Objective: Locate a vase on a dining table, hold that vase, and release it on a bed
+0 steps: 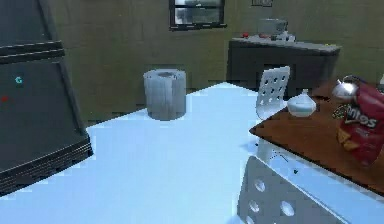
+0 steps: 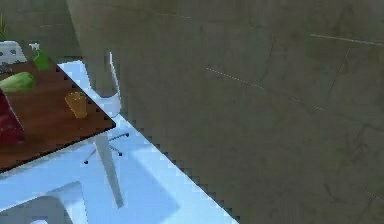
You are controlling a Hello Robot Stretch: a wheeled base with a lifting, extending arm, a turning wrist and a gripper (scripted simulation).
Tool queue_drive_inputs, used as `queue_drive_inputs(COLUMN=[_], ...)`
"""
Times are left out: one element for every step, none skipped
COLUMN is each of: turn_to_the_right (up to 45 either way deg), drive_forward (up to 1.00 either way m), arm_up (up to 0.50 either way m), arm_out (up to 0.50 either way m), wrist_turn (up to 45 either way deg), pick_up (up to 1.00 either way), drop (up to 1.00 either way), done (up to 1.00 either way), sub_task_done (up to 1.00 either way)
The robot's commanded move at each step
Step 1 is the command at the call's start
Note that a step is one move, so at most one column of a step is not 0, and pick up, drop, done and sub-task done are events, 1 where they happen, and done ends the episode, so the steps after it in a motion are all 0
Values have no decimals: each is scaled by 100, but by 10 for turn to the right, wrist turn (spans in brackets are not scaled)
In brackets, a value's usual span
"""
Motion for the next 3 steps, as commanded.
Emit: queue_drive_inputs(turn_to_the_right=[-390,0,450], drive_forward=[0,65,0], arm_up=[0,0,0], arm_out=[0,0,0], wrist_turn=[0,0,0], pick_up=[0,0,0], drop=[0,0,0], done=[0,0,0], sub_task_done=[0,0,0])
